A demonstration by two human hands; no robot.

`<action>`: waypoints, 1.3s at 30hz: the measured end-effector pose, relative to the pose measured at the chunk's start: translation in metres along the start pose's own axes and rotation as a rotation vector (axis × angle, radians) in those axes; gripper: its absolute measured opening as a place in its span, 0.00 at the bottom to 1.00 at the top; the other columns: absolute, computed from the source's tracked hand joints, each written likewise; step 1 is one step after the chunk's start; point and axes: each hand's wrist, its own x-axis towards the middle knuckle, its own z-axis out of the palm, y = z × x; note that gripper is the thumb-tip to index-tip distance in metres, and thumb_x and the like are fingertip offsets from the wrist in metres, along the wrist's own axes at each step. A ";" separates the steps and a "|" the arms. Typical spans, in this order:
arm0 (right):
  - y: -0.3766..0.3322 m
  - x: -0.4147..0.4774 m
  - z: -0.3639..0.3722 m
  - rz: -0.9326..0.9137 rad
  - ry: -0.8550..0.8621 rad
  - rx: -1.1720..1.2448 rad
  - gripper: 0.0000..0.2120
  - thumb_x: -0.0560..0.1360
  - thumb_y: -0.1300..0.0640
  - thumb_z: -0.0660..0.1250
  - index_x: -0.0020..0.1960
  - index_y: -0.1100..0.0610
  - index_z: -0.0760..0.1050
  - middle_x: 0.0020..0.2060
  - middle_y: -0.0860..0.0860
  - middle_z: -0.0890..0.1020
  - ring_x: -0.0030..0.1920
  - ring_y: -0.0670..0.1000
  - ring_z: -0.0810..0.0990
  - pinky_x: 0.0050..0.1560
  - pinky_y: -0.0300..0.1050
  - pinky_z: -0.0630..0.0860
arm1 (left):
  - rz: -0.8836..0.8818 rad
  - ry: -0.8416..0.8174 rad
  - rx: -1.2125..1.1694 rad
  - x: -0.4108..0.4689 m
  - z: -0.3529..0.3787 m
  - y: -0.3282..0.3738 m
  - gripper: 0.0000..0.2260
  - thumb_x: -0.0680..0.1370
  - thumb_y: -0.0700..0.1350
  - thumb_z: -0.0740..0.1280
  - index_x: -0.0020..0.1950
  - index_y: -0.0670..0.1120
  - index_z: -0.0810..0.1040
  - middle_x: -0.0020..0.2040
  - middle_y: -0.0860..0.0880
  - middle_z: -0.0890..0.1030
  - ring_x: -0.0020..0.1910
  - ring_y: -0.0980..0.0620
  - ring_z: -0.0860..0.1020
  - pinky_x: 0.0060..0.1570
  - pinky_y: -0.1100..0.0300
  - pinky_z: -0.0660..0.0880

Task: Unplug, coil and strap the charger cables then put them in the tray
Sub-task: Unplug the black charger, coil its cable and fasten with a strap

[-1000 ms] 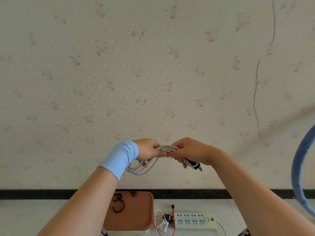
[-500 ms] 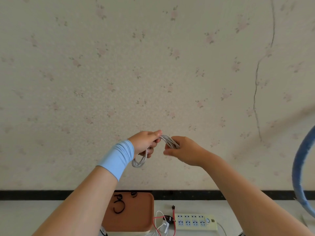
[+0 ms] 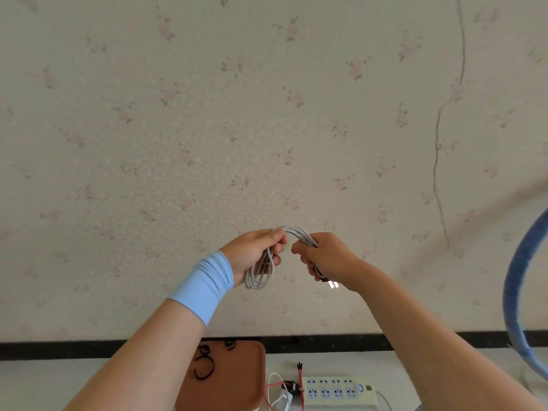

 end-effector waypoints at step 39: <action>0.002 -0.011 0.022 0.074 -0.477 0.148 0.06 0.75 0.58 0.67 0.47 0.61 0.75 0.38 0.54 0.83 0.40 0.55 0.84 0.40 0.48 0.78 | 0.137 0.128 -0.022 -0.010 0.015 0.009 0.13 0.80 0.48 0.65 0.60 0.41 0.74 0.55 0.44 0.84 0.58 0.44 0.82 0.66 0.46 0.72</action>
